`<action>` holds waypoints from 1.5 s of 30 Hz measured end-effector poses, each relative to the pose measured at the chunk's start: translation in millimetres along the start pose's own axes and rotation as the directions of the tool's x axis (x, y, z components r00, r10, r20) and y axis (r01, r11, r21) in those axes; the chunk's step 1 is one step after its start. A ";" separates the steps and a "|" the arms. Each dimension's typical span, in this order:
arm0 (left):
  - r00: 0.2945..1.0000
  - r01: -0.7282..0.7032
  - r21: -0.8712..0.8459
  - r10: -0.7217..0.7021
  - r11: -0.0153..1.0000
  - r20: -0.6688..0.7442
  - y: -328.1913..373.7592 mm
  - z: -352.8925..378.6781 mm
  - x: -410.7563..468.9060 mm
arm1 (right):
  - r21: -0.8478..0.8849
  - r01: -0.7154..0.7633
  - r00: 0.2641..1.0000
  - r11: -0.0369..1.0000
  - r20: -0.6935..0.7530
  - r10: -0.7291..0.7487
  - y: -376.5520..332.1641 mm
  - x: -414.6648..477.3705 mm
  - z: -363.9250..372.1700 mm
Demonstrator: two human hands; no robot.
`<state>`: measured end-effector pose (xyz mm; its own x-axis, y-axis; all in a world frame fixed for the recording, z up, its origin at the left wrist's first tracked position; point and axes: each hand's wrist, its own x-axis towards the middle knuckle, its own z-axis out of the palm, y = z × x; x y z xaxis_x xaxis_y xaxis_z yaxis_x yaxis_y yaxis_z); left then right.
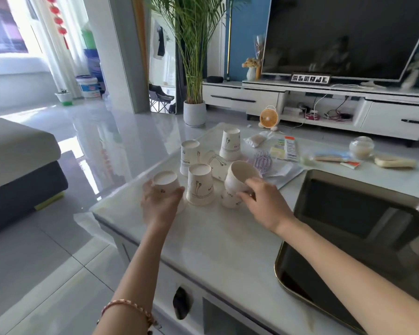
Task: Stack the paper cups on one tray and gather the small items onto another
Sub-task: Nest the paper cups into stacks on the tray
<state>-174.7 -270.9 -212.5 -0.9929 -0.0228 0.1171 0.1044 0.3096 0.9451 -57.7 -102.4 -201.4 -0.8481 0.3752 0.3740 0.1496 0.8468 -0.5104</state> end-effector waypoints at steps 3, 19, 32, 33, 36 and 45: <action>0.953 0.202 -0.489 -0.285 0.849 -0.101 11.2 -12.8 -2.5 | 0.274 -0.051 0.984 0.960 -0.150 0.095 1.3 -8.8 -16.8; 0.672 0.664 -0.549 -0.083 0.508 0.736 43.2 0.2 -72.1 | 0.442 0.050 0.992 0.896 0.080 -0.095 -55.0 -45.7 -26.6; 0.931 -0.324 -0.015 0.322 0.946 0.175 11.2 64.9 -2.5 | 0.503 -0.239 0.968 0.831 0.052 0.247 -9.6 -44.2 -50.5; 0.934 -0.303 -0.006 0.298 0.953 0.198 10.9 68.3 1.8 | 0.511 -0.245 0.966 0.824 0.059 0.250 -9.5 -44.7 -48.4; 0.948 -0.278 0.039 0.268 0.960 0.171 14.8 67.0 3.2 | 0.535 -0.254 0.964 0.806 0.068 0.258 -7.4 -45.7 -46.8; 0.810 0.566 -0.724 -0.100 0.393 0.578 33.3 35.8 -36.1 | 0.755 -0.184 0.933 0.630 -0.068 0.354 -20.7 -43.2 -41.9</action>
<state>-137.5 -225.8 -196.1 -0.8476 0.5004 -0.1764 -0.4793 -0.5795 0.6591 -2.8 -120.3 -174.5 -0.7034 0.6756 0.2211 -0.1334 0.1800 -0.9746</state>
